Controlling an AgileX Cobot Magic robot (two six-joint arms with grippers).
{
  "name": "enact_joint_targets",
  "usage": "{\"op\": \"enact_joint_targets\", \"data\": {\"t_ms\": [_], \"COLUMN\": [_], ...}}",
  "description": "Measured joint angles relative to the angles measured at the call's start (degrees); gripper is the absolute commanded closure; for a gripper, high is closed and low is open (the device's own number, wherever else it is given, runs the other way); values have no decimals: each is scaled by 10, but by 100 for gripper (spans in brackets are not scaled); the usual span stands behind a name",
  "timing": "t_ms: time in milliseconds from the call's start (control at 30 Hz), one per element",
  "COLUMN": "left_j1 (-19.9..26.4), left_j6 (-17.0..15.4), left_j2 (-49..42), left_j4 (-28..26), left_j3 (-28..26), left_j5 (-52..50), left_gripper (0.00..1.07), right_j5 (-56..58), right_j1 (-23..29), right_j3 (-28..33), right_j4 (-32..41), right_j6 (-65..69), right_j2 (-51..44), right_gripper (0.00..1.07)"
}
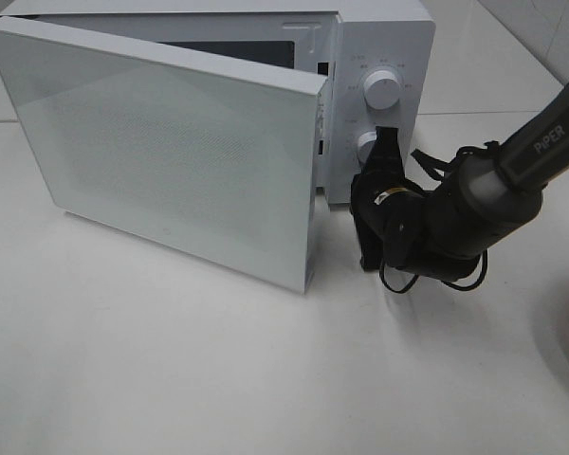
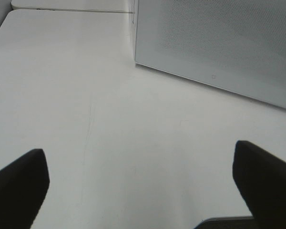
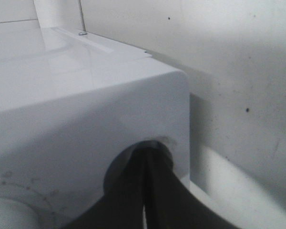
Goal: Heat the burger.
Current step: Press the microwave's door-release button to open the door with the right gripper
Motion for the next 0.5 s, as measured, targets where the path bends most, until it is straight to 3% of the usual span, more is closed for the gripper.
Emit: {"op": "enact_joint_targets", "data": {"t_ms": [500], "left_j1": [0], "left_j6": [0], "left_j2": [0], "left_j4": [0], "left_j3": [0], "left_j5": [0], "left_gripper": [5], "right_j5": [25], "right_j1": [-3], "right_j3": [5], "right_j4": [-9], "right_j6": [-1], "right_j2": [-13], "right_gripper": [107]}}
